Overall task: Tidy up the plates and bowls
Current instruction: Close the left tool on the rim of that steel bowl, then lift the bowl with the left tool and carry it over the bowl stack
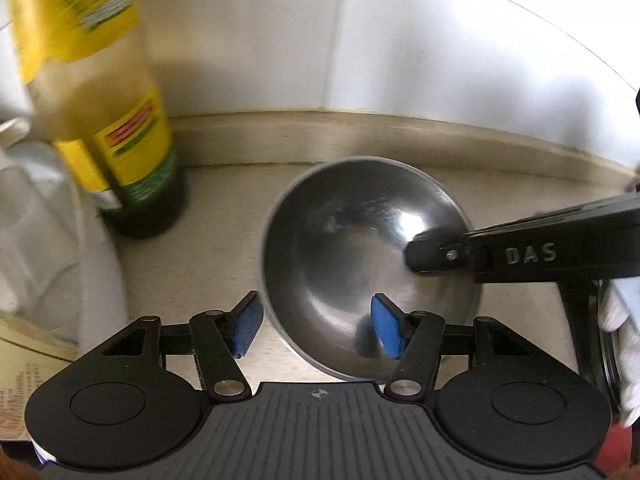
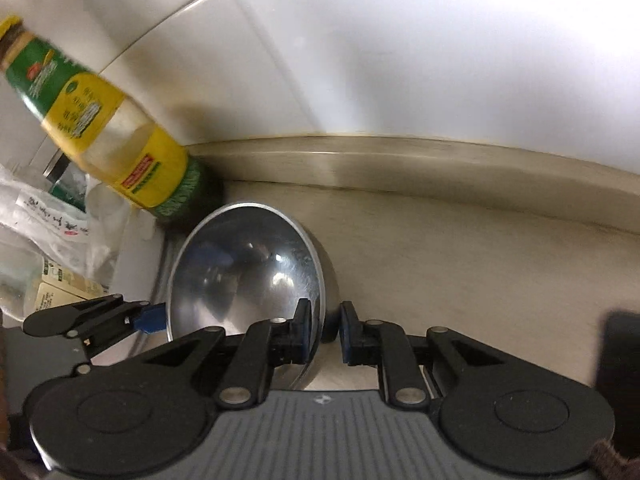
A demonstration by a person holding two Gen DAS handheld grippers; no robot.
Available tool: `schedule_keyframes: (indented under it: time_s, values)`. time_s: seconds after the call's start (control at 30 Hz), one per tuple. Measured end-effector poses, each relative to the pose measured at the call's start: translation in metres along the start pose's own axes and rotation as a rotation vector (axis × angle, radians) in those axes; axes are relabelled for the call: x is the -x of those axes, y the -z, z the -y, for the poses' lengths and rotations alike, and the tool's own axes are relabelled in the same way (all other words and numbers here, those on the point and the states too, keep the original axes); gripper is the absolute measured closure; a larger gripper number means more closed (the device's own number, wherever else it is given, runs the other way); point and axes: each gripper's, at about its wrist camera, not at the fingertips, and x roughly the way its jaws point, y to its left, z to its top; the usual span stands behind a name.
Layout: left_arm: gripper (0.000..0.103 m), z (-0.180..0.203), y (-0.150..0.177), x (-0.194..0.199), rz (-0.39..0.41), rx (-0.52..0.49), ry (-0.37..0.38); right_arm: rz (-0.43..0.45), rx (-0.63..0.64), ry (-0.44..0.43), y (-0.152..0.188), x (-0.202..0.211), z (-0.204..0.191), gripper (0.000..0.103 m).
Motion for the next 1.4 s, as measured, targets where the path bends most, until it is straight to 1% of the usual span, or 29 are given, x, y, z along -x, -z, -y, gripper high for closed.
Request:
schedule_keyframes:
  time_s: [0.07,0.13,0.17,0.23,0.3,0.47,0.57,0.63,0.67,0.77,0.83,0.9,1.0,1.17,1.23,1.27,1.3,1.4]
  values:
    - [0.033,0.004,-0.001,0.001,0.003,-0.017,0.004,0.003,-0.006,0.022,0.006,0.01,0.01,0.09]
    - [0.027,0.003,-0.004,0.002,0.002,-0.021,-0.002,-0.001,-0.022,0.037,0.01,0.015,0.018,0.09]
    - [0.021,0.002,-0.005,0.002,0.004,-0.023,-0.011,0.0,-0.035,0.04,0.012,0.018,0.022,0.09]
    - [0.021,0.0,-0.009,0.001,0.01,-0.031,-0.033,0.003,-0.048,0.038,0.015,0.022,0.029,0.09]
    - [0.023,0.001,-0.012,-0.001,0.003,-0.041,-0.035,0.006,-0.063,0.049,0.018,0.024,0.035,0.09]
    - [0.021,0.006,-0.017,-0.009,-0.014,-0.056,-0.044,0.013,-0.09,0.035,0.021,0.023,0.039,0.088]
    - [0.019,0.006,-0.016,-0.013,-0.023,-0.048,-0.043,0.028,-0.1,0.041,0.022,0.028,0.042,0.085]
    - [0.02,0.003,-0.019,-0.016,-0.019,-0.038,-0.046,0.039,-0.102,0.045,0.023,0.033,0.046,0.082]
    - [0.021,0.002,-0.02,-0.017,-0.015,-0.031,-0.048,0.043,-0.109,0.045,0.024,0.035,0.048,0.082]
    - [0.024,0.001,-0.023,-0.02,-0.03,-0.022,-0.018,0.052,-0.121,0.041,0.024,0.037,0.048,0.081]
    - [0.027,0.005,-0.024,-0.021,-0.035,-0.037,-0.016,0.042,-0.116,0.044,0.024,0.035,0.048,0.08]
    - [0.038,0.009,-0.024,-0.022,-0.031,-0.047,0.006,0.037,-0.118,0.039,0.024,0.032,0.047,0.08]
    - [0.044,0.014,-0.022,-0.025,-0.04,-0.06,0.036,0.036,-0.1,0.033,0.026,0.029,0.044,0.082]
    - [0.051,0.018,-0.02,-0.026,-0.037,-0.074,0.052,0.027,-0.108,0.016,0.028,0.022,0.042,0.086]
    - [0.055,0.02,-0.019,-0.025,-0.033,-0.089,0.064,0.029,-0.102,0.026,0.028,0.021,0.039,0.086]
    - [0.06,0.02,-0.018,-0.025,-0.03,-0.095,0.073,0.03,-0.103,0.027,0.028,0.021,0.038,0.086]
    - [0.063,0.021,-0.018,-0.025,-0.029,-0.098,0.08,0.03,-0.106,0.025,0.028,0.02,0.038,0.087]
    - [0.064,0.02,-0.018,-0.025,-0.03,-0.101,0.09,0.03,-0.109,0.023,0.028,0.021,0.039,0.087]
